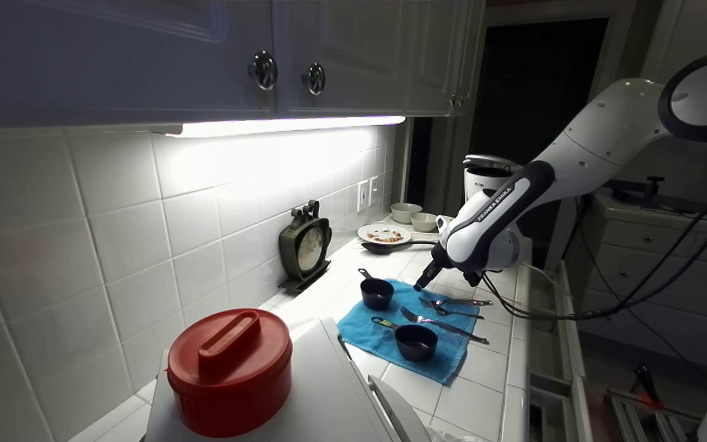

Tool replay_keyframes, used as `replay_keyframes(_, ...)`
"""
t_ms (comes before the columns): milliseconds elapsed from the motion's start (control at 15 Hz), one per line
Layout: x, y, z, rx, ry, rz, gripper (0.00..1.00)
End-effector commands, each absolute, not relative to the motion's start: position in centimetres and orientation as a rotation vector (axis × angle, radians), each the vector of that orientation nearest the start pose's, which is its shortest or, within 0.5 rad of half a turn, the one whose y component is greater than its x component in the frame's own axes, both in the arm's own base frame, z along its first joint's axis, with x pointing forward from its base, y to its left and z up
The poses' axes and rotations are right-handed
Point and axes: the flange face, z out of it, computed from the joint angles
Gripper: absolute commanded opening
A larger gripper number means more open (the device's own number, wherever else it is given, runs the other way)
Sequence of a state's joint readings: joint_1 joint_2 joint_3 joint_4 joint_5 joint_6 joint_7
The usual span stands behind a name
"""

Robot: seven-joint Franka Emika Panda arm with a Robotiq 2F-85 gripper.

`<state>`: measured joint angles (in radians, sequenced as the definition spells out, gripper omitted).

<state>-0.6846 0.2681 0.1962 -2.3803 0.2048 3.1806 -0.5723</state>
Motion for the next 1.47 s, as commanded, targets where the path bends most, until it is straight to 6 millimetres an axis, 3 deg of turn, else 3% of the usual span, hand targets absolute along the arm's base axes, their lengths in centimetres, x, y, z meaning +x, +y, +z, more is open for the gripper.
replay_keyframes(0,46.6,-27.6,27.3,-3.202,0.299,-0.859,0.54)
replay_keyframes(400,46.5,-27.8,27.1,-3.193,0.332,-0.861,0.46)
replay_keyframes(533,46.6,-27.7,26.9,-3.191,0.33,-0.856,0.31)
replay_keyframes(600,46.6,-27.7,26.9,-3.192,0.328,-0.854,0.3)
replay_keyframes(667,46.6,-27.6,26.8,-3.191,0.326,-0.852,0.17)
replay_keyframes(867,46.6,-27.5,26.7,-3.191,0.323,-0.848,0.1)
replay_keyframes(1400,46.6,-27.0,27.9,-3.19,0.311,-0.895,0.07)
